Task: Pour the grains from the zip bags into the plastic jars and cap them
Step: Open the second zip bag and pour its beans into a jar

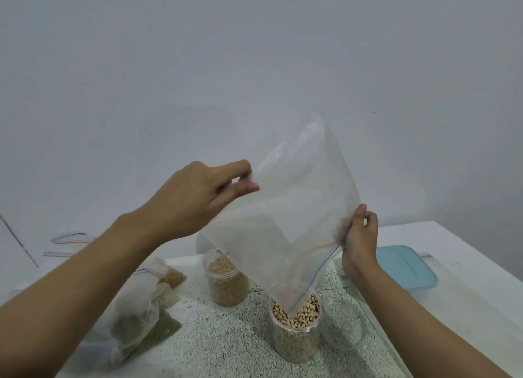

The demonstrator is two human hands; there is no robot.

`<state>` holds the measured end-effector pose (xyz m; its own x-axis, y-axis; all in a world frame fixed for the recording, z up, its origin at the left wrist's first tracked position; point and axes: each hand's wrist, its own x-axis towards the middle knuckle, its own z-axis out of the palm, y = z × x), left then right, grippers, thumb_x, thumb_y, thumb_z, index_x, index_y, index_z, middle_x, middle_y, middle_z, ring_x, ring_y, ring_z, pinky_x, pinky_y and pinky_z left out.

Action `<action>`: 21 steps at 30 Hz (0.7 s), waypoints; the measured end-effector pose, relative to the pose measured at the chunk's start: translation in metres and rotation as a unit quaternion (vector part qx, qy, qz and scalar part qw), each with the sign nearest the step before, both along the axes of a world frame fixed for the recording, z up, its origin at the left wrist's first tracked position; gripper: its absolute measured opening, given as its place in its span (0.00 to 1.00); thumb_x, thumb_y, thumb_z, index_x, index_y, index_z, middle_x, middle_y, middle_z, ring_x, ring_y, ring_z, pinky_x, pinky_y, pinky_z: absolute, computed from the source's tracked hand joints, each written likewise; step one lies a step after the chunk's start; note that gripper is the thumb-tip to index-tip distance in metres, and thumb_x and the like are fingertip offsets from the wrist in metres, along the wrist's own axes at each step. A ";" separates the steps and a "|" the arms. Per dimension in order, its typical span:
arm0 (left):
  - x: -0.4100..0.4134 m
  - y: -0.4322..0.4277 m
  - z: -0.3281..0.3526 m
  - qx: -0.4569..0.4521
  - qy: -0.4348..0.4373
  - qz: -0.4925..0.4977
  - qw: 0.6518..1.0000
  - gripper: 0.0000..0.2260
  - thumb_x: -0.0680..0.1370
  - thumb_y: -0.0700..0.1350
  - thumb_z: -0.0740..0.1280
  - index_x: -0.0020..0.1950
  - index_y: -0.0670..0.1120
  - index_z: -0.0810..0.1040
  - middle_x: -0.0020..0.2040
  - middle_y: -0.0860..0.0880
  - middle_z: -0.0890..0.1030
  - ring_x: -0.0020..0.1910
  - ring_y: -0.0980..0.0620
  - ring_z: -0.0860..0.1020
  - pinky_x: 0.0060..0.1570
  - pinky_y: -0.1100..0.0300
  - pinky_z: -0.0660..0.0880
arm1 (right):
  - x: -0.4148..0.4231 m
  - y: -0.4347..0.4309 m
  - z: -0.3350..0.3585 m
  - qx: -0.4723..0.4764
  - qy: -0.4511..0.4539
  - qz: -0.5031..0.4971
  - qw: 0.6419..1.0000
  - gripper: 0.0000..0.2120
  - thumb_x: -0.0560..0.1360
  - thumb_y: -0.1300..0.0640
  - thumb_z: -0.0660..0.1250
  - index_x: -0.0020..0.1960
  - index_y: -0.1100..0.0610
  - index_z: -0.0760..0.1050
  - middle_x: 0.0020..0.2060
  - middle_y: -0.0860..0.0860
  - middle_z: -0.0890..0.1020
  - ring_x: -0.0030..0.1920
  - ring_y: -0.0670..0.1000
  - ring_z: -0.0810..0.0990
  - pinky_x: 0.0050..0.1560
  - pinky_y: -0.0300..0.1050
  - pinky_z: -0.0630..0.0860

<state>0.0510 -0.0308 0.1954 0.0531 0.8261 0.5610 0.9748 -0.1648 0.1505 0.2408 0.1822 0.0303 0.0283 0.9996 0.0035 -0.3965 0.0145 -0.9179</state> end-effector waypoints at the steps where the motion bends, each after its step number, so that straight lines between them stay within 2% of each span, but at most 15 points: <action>1: -0.001 0.000 0.000 0.003 -0.013 0.002 1.000 0.16 0.83 0.64 0.57 0.47 0.53 0.72 0.25 0.48 0.69 0.24 0.48 0.65 0.28 0.58 0.64 | 0.000 -0.001 0.001 0.003 -0.001 0.005 1.000 0.14 0.85 0.43 0.54 0.47 0.52 0.65 0.31 0.47 0.69 0.24 0.41 0.67 0.24 0.35 0.64; 3: 0.000 0.001 0.002 -0.006 -0.033 0.009 0.999 0.16 0.83 0.65 0.57 0.47 0.54 0.71 0.25 0.47 0.69 0.24 0.49 0.65 0.29 0.57 0.65 | 0.000 -0.001 0.001 0.009 0.001 0.008 1.000 0.14 0.85 0.43 0.54 0.47 0.52 0.65 0.31 0.47 0.69 0.26 0.43 0.67 0.24 0.36 0.64; 5: 0.001 0.002 0.003 -0.020 -0.006 0.023 1.000 0.18 0.81 0.68 0.53 0.47 0.55 0.70 0.26 0.49 0.71 0.25 0.50 0.67 0.30 0.56 0.66 | 0.000 0.002 0.001 0.006 0.007 0.007 1.000 0.15 0.85 0.42 0.54 0.46 0.51 0.64 0.32 0.47 0.71 0.28 0.45 0.68 0.25 0.36 0.65; 9: 0.005 0.006 0.002 -0.014 0.008 0.041 0.999 0.18 0.82 0.68 0.53 0.47 0.55 0.70 0.26 0.49 0.71 0.25 0.51 0.68 0.30 0.57 0.64 | 0.000 0.004 -0.001 0.003 0.005 0.009 1.000 0.16 0.85 0.41 0.55 0.44 0.49 0.66 0.34 0.47 0.72 0.32 0.46 0.70 0.31 0.41 0.68; 12: 0.012 0.010 -0.002 -0.011 -0.066 0.028 0.997 0.14 0.82 0.62 0.57 0.46 0.54 0.71 0.26 0.45 0.70 0.24 0.52 0.65 0.29 0.58 0.63 | -0.002 0.004 0.000 -0.010 0.019 0.016 1.000 0.15 0.85 0.42 0.54 0.43 0.49 0.65 0.33 0.46 0.73 0.27 0.42 0.71 0.31 0.40 0.70; 14: 0.018 0.011 0.000 0.005 -0.114 0.017 0.993 0.14 0.82 0.61 0.59 0.46 0.53 0.73 0.26 0.43 0.69 0.24 0.54 0.63 0.29 0.60 0.63 | -0.003 0.005 0.002 -0.014 0.024 0.027 0.999 0.16 0.85 0.42 0.54 0.43 0.49 0.65 0.33 0.47 0.73 0.29 0.44 0.71 0.31 0.40 0.70; 16: 0.027 0.015 0.000 0.009 -0.120 0.002 0.993 0.13 0.82 0.60 0.60 0.45 0.53 0.73 0.26 0.44 0.69 0.24 0.52 0.63 0.29 0.60 0.64 | -0.003 0.007 0.004 -0.006 0.027 0.042 0.999 0.16 0.85 0.41 0.54 0.43 0.49 0.66 0.34 0.47 0.74 0.31 0.46 0.71 0.33 0.42 0.70; 19: 0.036 0.014 -0.008 -0.030 -0.092 0.008 0.995 0.14 0.81 0.63 0.60 0.44 0.55 0.72 0.27 0.46 0.71 0.26 0.47 0.68 0.32 0.55 0.70 | 0.000 0.007 -0.001 -0.014 0.023 0.059 0.998 0.16 0.85 0.41 0.54 0.44 0.49 0.66 0.34 0.48 0.72 0.31 0.47 0.70 0.32 0.43 0.69; 21: 0.031 0.014 -0.008 0.015 -0.149 0.019 0.989 0.13 0.81 0.61 0.61 0.43 0.54 0.73 0.28 0.46 0.71 0.26 0.49 0.67 0.30 0.58 0.68 | 0.000 0.007 0.000 -0.011 0.034 0.076 0.996 0.15 0.85 0.42 0.54 0.45 0.49 0.67 0.34 0.48 0.72 0.31 0.47 0.70 0.33 0.44 0.70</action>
